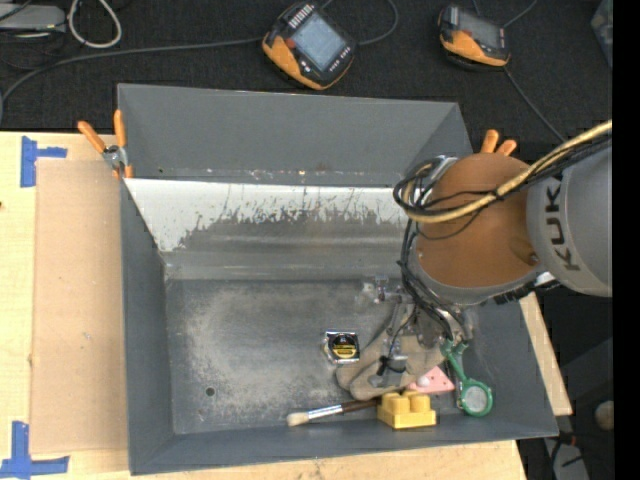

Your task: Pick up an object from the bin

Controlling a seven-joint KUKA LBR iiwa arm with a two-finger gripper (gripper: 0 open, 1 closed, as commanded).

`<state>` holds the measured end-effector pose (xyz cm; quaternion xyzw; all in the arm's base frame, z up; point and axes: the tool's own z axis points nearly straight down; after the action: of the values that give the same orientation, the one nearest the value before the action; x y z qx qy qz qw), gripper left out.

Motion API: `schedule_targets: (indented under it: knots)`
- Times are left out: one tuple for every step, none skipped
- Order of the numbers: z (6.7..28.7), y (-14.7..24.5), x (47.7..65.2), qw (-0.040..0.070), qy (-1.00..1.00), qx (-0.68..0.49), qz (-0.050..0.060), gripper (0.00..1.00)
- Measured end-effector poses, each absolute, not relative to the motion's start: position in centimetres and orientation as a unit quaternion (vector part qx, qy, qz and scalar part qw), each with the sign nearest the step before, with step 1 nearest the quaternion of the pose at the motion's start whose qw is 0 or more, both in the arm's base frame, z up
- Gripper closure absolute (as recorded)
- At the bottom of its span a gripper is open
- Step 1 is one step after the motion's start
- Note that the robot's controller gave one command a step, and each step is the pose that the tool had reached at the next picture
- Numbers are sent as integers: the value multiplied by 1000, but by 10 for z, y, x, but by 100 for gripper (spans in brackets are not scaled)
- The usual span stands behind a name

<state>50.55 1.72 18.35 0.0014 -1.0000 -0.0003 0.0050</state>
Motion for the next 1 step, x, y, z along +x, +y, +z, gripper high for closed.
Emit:
schedule_targets:
  knots:
    - [188, 17, 507, 1, -1000, 1, 0, 0]
